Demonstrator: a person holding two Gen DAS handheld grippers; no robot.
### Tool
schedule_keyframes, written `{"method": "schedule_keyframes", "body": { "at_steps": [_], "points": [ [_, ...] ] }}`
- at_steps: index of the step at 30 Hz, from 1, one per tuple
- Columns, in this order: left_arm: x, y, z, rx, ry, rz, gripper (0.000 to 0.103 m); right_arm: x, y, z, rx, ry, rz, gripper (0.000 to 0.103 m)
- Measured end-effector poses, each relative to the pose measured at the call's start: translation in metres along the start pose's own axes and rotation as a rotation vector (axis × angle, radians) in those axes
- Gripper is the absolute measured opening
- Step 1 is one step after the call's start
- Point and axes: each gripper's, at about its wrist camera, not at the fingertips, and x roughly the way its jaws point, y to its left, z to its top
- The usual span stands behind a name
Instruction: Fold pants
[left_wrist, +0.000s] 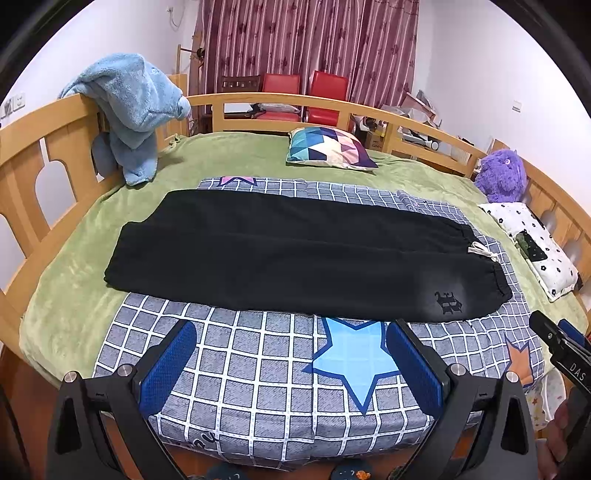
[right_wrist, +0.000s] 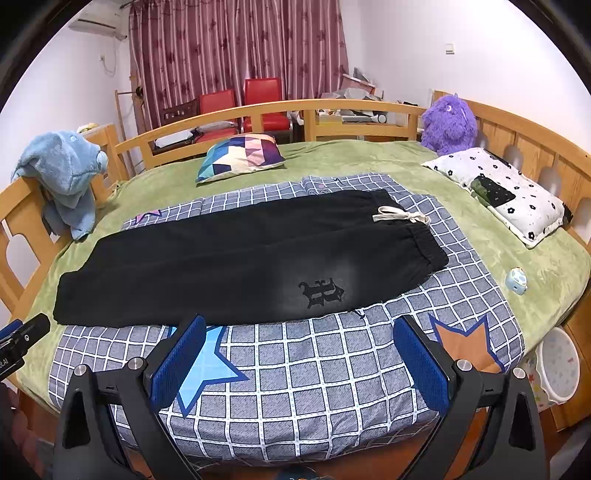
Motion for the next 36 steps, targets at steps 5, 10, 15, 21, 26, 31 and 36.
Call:
{"method": "schedule_keyframes", "body": {
  "at_steps": [5,10,15,21,26,31,36],
  "points": [
    [0.0,0.001,0.0,-0.005,0.005,-0.004,0.103,0.001,0.003,-0.001,-0.007,0.005,-0.001,0.1],
    [0.001,0.001,-0.001,-0.004,0.013,-0.002,0.103,0.002,0.005,-0.002,-0.02,0.007,-0.011,0.1],
    [0.0,0.004,-0.002,-0.01,0.018,-0.008,0.103,0.002,0.007,-0.003,-0.014,0.009,-0.01,0.1],
    [0.0,0.006,-0.001,-0.017,0.026,-0.012,0.103,0.002,0.008,-0.002,-0.024,0.008,-0.01,0.1],
    [-0.001,0.008,0.001,-0.026,0.032,-0.032,0.103,0.002,0.012,-0.003,-0.038,0.006,-0.017,0.1],
    [0.001,0.007,0.002,-0.026,0.036,-0.034,0.103,0.003,0.011,-0.003,-0.041,0.003,-0.02,0.1],
    [0.003,0.007,0.002,-0.029,0.05,-0.044,0.103,0.005,0.008,-0.003,-0.025,0.012,-0.022,0.1]
  ]
}}
